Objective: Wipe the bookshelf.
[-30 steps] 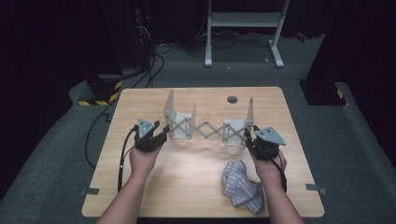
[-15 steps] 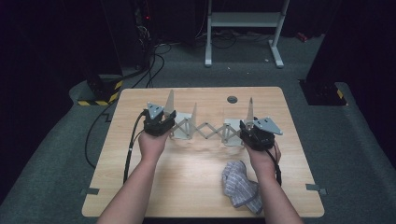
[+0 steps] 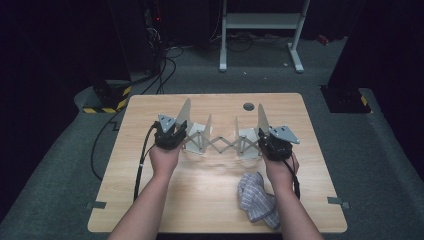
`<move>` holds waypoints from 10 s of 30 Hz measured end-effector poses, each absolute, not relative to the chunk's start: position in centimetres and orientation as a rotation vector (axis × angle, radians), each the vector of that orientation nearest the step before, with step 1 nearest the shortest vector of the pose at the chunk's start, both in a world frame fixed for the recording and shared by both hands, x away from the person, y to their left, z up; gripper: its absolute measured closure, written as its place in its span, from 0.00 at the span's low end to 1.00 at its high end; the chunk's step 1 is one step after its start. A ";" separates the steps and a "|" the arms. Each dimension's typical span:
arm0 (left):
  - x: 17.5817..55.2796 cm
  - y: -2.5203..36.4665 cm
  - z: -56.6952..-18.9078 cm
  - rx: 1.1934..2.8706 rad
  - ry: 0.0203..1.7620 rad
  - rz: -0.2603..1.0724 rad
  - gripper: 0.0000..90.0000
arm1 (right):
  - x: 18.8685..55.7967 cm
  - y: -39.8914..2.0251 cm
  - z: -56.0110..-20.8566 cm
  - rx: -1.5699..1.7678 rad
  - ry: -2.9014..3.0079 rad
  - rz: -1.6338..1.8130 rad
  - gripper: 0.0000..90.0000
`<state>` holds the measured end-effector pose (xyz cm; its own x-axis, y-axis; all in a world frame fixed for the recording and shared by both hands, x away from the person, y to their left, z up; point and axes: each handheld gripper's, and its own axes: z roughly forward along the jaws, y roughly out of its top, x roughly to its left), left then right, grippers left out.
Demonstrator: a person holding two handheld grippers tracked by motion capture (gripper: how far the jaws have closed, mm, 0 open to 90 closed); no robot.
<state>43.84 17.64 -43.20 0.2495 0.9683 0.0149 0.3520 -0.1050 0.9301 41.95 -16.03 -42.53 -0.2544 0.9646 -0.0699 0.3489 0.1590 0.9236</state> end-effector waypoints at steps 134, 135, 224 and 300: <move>32.4 23.3 -51.7 1.826 1.189 0.576 0.47 | 30.3 -15.5 -51.7 1.142 2.356 0.962 0.64; 32.4 23.3 -51.7 1.825 1.185 0.576 0.46 | 30.4 -15.3 -51.7 1.132 2.361 0.966 0.67; 32.4 23.1 -52.0 1.877 1.142 0.614 0.46 | 40.1 -17.4 -49.8 1.316 2.017 0.933 0.68; 32.3 23.2 -51.8 1.868 1.108 0.594 0.40 | 38.3 -10.4 -47.8 1.101 2.045 0.998 0.69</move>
